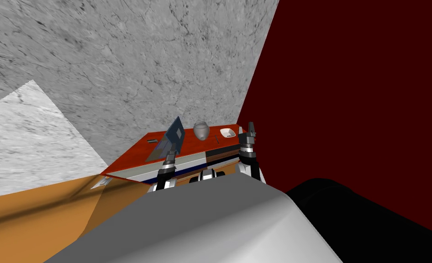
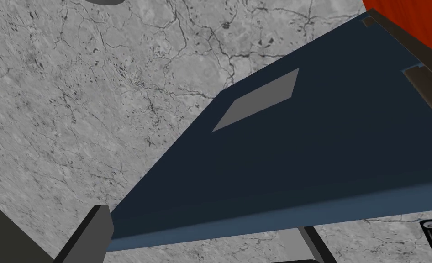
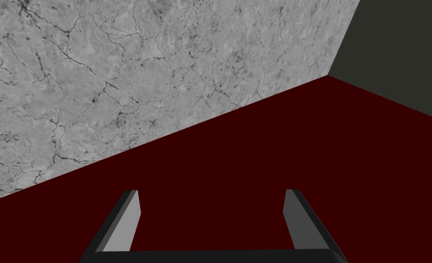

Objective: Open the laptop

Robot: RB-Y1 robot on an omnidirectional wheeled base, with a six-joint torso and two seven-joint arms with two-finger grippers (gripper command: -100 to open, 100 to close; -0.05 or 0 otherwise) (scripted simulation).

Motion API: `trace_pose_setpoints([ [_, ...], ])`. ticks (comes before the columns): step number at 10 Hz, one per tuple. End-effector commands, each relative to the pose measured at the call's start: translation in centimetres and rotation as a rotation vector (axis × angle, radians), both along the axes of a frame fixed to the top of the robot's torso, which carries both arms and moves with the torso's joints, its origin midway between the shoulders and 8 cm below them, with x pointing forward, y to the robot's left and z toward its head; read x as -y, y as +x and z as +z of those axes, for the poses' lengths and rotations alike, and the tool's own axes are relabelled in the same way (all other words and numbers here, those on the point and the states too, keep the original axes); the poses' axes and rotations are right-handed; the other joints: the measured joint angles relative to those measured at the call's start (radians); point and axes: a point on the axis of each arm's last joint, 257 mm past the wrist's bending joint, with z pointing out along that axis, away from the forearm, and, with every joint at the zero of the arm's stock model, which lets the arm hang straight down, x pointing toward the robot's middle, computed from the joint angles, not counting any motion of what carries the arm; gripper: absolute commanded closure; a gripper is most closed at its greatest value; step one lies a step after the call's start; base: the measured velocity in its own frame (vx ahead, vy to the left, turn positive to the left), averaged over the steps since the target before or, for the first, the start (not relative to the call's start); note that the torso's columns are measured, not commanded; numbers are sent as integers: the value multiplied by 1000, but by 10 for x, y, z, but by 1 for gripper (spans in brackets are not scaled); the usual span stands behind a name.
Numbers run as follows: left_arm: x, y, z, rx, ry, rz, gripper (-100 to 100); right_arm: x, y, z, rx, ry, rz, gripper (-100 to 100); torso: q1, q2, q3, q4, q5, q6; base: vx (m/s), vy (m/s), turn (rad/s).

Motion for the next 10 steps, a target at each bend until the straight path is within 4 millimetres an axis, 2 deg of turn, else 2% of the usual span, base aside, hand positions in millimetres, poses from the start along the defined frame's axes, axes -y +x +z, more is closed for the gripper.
trace_pose_setpoints([
  [1,2,-4,-7,-2,-2,-2,100,0,0,0,0,0,0,0,0,2,1,0,0,0,-20,5,27],
  [2,2,-6,-11,-2,-2,-3,100,0,0,0,0,0,0,0,0,4,2,1,0,0,-29,17,29],
  [3,0,-3,-6,4,8,1,100,0,0,0,0,0,0,0,3,5,4,-1,4,1,-12,5,6],
  [10,-5,17,-3,27,-311,-35,100,0,0,0,0,0,0,0,1,-4,-2,-2,2,2,-10,22,46],
])
